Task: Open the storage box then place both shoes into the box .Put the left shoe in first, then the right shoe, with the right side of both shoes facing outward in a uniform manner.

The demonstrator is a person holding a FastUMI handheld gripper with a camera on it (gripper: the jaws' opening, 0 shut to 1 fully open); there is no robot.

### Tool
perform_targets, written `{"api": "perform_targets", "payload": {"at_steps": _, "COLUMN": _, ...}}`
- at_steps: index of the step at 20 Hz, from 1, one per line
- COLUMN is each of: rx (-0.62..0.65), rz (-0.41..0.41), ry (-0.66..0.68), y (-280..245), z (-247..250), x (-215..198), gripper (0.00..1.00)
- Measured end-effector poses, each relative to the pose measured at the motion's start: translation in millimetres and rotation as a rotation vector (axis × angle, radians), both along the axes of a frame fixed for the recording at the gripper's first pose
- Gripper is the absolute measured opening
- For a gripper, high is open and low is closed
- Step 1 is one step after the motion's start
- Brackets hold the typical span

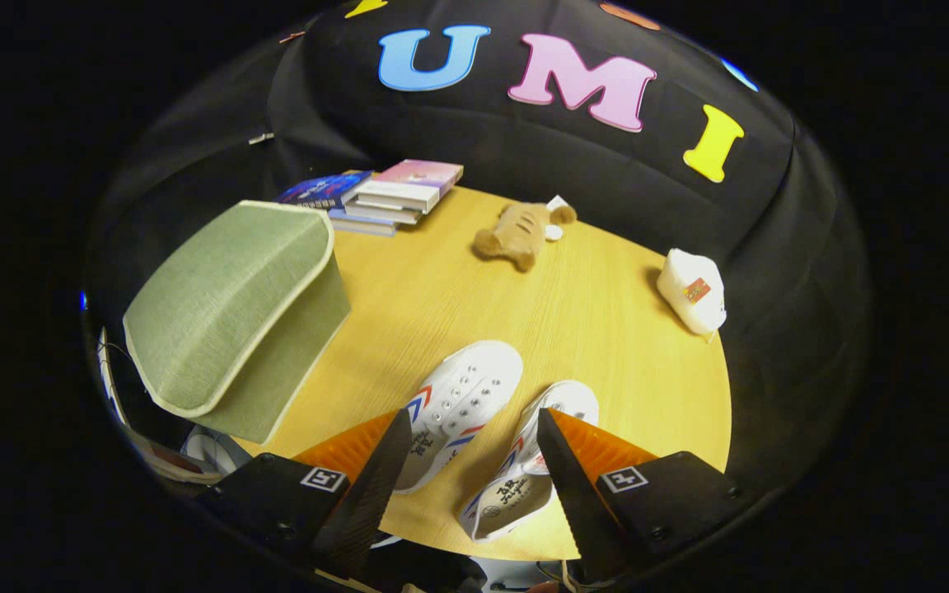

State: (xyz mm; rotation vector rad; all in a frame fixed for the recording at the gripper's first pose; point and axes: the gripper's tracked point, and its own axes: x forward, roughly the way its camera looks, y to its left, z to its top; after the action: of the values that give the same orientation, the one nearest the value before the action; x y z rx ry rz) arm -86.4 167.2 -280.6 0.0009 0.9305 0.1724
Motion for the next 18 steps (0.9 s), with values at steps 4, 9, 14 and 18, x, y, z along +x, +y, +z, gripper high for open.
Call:
{"api": "perform_targets", "payload": {"at_steps": 4, "rx": 0.242, "rz": 0.008, "ry": -0.018, "y": 55.2, "z": 0.9, "x": 0.3, "gripper": 0.91}}
{"api": "perform_targets", "payload": {"at_steps": 9, "rx": 0.825, "rz": 0.169, "ry": 0.066, "y": 162.4, "z": 52.7, "x": -9.1, "gripper": 0.89}}
{"api": "perform_targets", "payload": {"at_steps": 14, "rx": 1.133, "rz": 0.205, "ry": 0.255, "y": 203.4, "z": 51.1, "x": -5.7, "gripper": 0.89}}
{"api": "perform_targets", "payload": {"at_steps": 18, "rx": 1.347, "rz": 0.192, "ry": 0.364, "y": 215.9, "z": 59.3, "x": 5.6, "gripper": 0.89}}
